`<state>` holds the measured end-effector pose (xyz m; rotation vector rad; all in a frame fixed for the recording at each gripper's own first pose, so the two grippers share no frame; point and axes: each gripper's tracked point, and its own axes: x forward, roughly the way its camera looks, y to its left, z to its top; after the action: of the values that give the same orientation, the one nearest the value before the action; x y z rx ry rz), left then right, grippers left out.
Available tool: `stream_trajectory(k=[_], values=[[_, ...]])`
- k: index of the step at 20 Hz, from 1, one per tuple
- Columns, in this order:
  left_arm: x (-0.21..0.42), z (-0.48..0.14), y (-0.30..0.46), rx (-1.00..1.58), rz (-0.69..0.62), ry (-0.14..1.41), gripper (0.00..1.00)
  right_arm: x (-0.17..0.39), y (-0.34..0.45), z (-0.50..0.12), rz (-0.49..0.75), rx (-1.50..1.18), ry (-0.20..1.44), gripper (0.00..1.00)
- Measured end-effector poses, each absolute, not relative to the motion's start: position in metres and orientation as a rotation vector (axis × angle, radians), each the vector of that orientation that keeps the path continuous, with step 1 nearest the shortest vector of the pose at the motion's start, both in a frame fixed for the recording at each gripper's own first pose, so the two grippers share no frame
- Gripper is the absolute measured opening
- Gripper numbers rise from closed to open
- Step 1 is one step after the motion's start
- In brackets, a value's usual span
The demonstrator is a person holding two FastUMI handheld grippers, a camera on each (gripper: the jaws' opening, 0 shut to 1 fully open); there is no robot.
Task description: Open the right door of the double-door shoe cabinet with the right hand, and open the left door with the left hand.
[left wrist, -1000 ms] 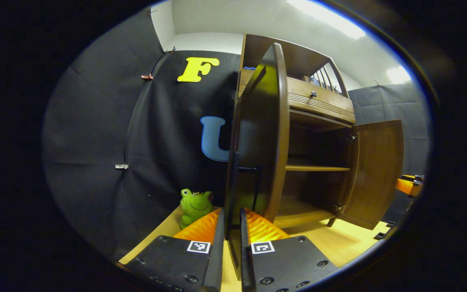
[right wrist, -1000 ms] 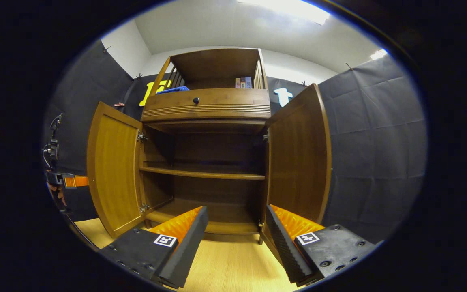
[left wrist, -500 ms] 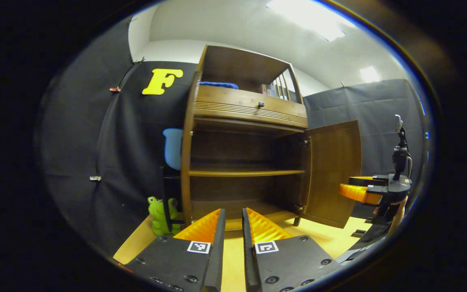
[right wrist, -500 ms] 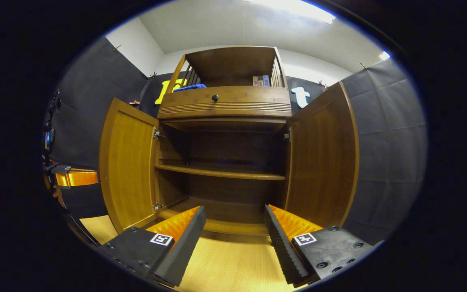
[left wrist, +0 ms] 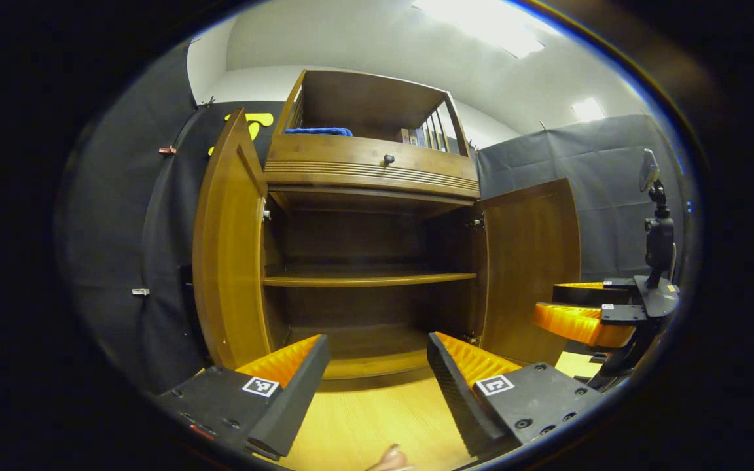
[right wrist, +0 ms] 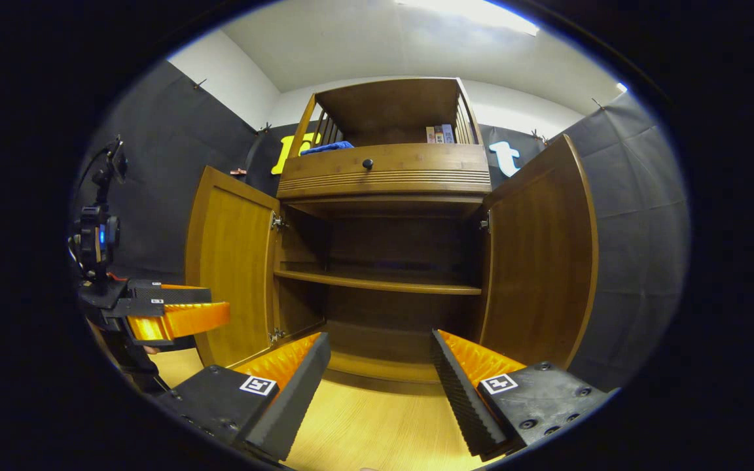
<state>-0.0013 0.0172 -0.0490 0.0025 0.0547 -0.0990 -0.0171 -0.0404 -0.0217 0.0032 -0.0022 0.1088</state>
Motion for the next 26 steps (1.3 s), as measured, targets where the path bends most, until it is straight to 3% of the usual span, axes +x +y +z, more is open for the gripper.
stream_trajectory(k=[26], values=[[0.014, -0.056, -0.011, -0.024, -0.155, 0.055, 0.94, -0.011, -0.065, -0.031, 0.077, 0.026, 0.011, 0.99]])
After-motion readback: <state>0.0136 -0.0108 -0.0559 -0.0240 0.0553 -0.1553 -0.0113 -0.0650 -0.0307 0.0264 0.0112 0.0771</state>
